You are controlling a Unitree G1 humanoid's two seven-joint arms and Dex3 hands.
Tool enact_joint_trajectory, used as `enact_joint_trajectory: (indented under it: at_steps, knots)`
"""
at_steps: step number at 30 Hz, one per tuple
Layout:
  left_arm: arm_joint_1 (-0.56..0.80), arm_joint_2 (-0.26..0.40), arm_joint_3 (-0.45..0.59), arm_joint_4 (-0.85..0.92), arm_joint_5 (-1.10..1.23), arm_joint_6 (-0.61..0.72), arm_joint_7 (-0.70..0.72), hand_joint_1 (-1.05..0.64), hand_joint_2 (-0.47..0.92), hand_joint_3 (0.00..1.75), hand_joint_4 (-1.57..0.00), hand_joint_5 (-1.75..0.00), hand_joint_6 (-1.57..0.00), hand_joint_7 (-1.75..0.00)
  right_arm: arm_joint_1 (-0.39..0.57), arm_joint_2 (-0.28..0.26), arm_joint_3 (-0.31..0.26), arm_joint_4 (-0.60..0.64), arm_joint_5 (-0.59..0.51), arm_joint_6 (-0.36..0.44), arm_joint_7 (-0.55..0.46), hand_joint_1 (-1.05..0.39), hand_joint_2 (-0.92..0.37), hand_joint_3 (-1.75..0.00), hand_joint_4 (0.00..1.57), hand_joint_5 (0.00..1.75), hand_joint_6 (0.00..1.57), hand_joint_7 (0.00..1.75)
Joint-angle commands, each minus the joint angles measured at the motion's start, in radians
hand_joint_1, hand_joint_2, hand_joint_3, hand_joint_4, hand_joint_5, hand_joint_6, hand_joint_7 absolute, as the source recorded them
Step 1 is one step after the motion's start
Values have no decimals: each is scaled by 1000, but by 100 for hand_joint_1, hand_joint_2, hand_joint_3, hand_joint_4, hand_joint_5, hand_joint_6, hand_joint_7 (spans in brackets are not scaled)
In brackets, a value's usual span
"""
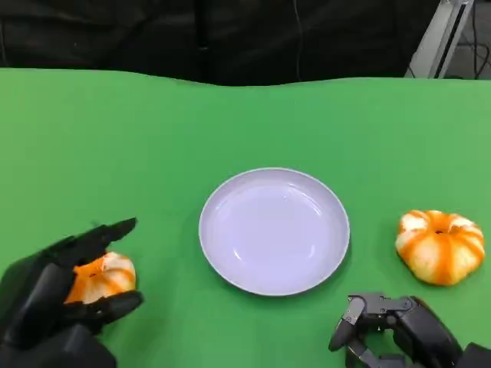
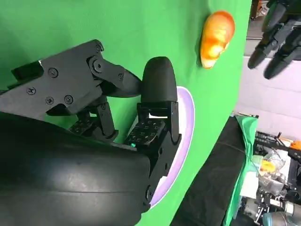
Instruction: Grasp the bread from the table and place it into the plate.
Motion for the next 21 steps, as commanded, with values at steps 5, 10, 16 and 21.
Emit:
enact_joint_trajectory:
  at_steps: [5, 10, 16, 21]
  knots:
    - [-7, 96, -47, 18, 32, 112, -17, -89, 92, 35, -38, 0, -52, -1, -4, -15, -15, 12, 15, -21, 14, -16, -67, -84, 80, 148, 84, 117]
    - [-26, 118, -70, 53, 14, 152, -34, -89, 92, 36, -38, 0, -50, 0, -4, -16, -18, 11, 12, -21, 14, -17, -66, -86, 80, 148, 83, 118]
    - [-63, 141, -108, 140, 2, 172, -43, -93, 92, 42, -36, 0, -46, 0, 0, -14, -23, 8, 22, -17, 30, -15, -67, -86, 81, 148, 83, 117]
    - [-77, 154, -129, 165, -6, 183, -44, -94, 92, 46, -35, 0, -44, 0, 3, -13, -26, 2, 22, -14, 33, -15, -67, -85, 81, 147, 84, 116]
